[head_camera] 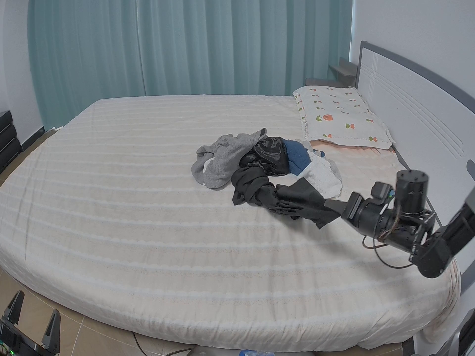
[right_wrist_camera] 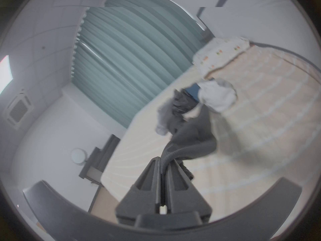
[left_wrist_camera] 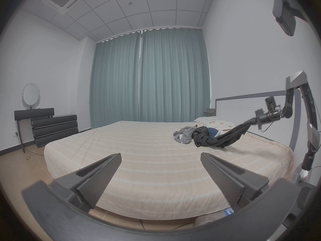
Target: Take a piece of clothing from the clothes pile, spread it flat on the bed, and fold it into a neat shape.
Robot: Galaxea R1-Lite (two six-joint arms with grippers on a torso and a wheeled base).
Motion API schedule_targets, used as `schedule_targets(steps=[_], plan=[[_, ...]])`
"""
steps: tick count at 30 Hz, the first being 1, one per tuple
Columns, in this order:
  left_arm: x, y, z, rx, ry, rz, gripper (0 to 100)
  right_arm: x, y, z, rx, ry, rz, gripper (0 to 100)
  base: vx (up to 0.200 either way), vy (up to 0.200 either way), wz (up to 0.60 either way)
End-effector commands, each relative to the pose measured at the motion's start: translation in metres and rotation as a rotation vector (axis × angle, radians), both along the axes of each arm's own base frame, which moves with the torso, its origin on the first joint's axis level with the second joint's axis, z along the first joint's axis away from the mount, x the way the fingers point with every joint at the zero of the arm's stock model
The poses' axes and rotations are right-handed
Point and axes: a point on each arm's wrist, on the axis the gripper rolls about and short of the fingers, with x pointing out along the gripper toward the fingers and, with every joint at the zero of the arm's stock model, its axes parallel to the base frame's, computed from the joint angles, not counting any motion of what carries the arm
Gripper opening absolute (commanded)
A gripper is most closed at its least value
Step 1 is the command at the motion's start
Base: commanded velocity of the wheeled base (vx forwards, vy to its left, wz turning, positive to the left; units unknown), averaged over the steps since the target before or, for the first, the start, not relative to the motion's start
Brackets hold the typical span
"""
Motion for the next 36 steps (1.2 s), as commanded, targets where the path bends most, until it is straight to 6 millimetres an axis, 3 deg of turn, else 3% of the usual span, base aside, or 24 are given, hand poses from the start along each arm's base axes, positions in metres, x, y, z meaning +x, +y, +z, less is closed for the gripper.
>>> schedule_targets(steps=[1,11,25,27,28,30,32,34,36], plan=[[0.000,0.000,-0.005,0.000,-0.002,0.000,100,-0.072,-0.008,0.094,0.123,-0.278,0.120,0,0.000,0.000,0.00],[0.000,0.000,-0.005,0.001,-0.002,-0.003,100,-0.057,0.001,0.133,0.139,-0.357,0.118,0,0.000,0.000,0.00],[0.000,0.000,-0.002,0.040,-0.026,-0.019,100,-0.065,0.017,0.107,0.108,-0.260,0.183,0,0.000,0.000,0.00],[-0.007,0.000,0.028,-0.005,-0.144,-0.012,100,-0.065,0.018,0.105,0.105,-0.252,0.188,0,0.000,0.000,0.00],[-0.014,0.000,0.079,-0.111,-0.260,-0.014,100,-0.066,0.018,0.102,0.101,-0.243,0.193,0,0.000,0.000,0.00],[-0.003,0.000,0.112,-0.181,-0.233,-0.013,100,-0.065,0.019,0.099,0.098,-0.236,0.194,0,0.000,0.000,0.00],[0.011,0.000,0.116,-0.165,-0.164,-0.024,100,-0.065,0.020,0.098,0.098,-0.230,0.194,0,0.000,0.000,0.00],[0.039,-0.002,0.100,-0.110,0.026,-0.112,100,-0.067,0.020,0.094,0.093,-0.219,0.199,0,0.000,0.000,0.00],[0.051,-0.005,0.087,-0.069,0.126,-0.221,100,-0.067,0.020,0.094,0.093,-0.219,0.199,0,0.000,0.000,0.00]])
